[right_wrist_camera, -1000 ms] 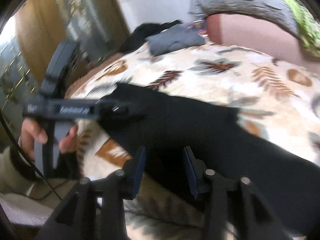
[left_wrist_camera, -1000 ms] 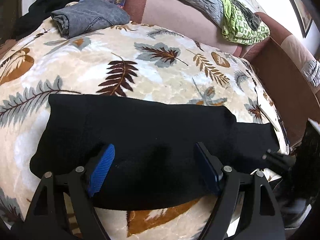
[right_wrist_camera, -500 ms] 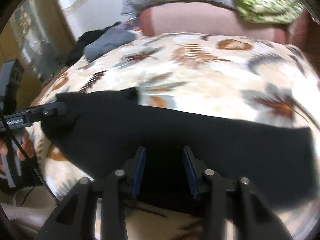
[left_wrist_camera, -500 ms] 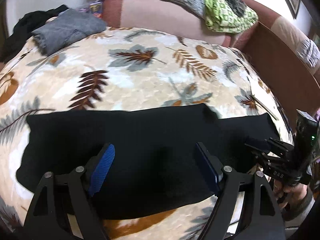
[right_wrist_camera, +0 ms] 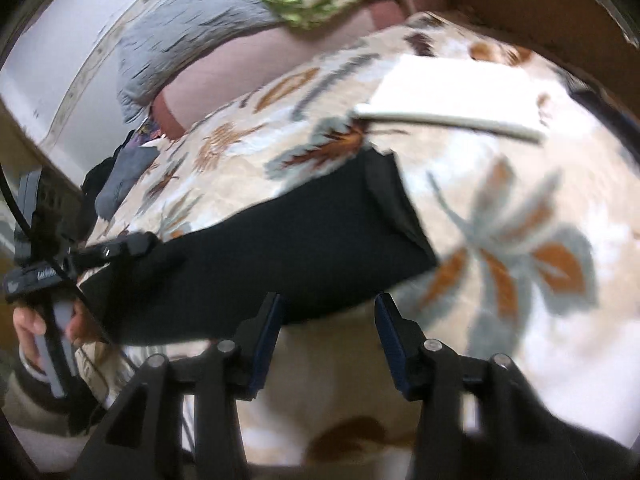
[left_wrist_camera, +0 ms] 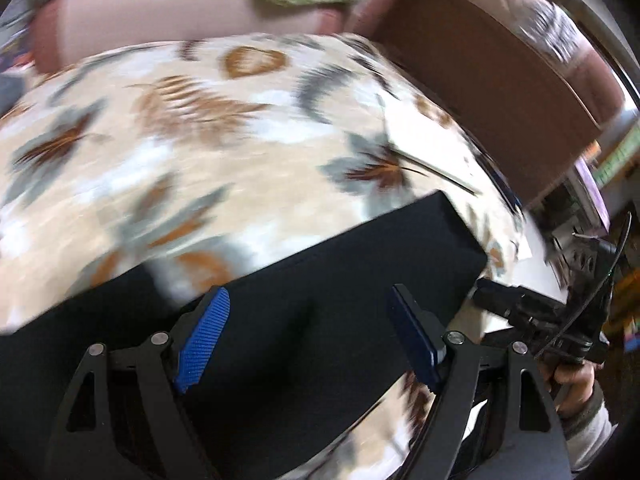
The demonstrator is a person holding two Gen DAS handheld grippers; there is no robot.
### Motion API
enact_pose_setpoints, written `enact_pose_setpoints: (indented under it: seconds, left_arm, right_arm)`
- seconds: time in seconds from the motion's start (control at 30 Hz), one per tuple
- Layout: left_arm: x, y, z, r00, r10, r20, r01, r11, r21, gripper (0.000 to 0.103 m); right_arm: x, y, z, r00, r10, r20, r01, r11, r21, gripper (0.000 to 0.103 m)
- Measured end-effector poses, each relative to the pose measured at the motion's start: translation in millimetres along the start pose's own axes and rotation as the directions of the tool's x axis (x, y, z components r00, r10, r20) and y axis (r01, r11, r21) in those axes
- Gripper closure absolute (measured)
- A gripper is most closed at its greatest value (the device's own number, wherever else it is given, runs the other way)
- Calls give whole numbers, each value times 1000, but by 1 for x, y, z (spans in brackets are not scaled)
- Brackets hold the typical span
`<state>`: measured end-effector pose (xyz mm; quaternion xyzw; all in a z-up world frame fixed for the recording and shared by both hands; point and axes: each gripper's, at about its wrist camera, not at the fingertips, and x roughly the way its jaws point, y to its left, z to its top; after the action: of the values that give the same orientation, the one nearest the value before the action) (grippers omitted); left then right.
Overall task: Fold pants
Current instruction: 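Grasp the end of the black pants strip with the right gripper and lift it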
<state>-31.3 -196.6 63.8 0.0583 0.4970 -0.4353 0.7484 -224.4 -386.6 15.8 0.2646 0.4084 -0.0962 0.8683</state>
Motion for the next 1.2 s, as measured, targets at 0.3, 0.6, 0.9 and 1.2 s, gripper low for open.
enact_pose_setpoints:
  seconds: [0.3,0.6,0.9,1.2]
  left_arm:
    - [71,-61,47,982,-136,-130,157,973,171,21]
    - [130,-97,71,934,-242,-264,305,923,236,21]
    - [159,-129,74,938,-210,-275,301,888,349,21]
    - [153,-126,76,950,-214,-229,285,892,350,92]
  right_arm:
    - [12,-25,-1,998,51,36,-54,996,69,53]
    - [20,-31,-2,982,149,116,-159,984,84,37]
    - [30,-50,8,958,219,184,-254,947,198,49]
    - [24,-43,19,960,202,195,-239,953,186,94]
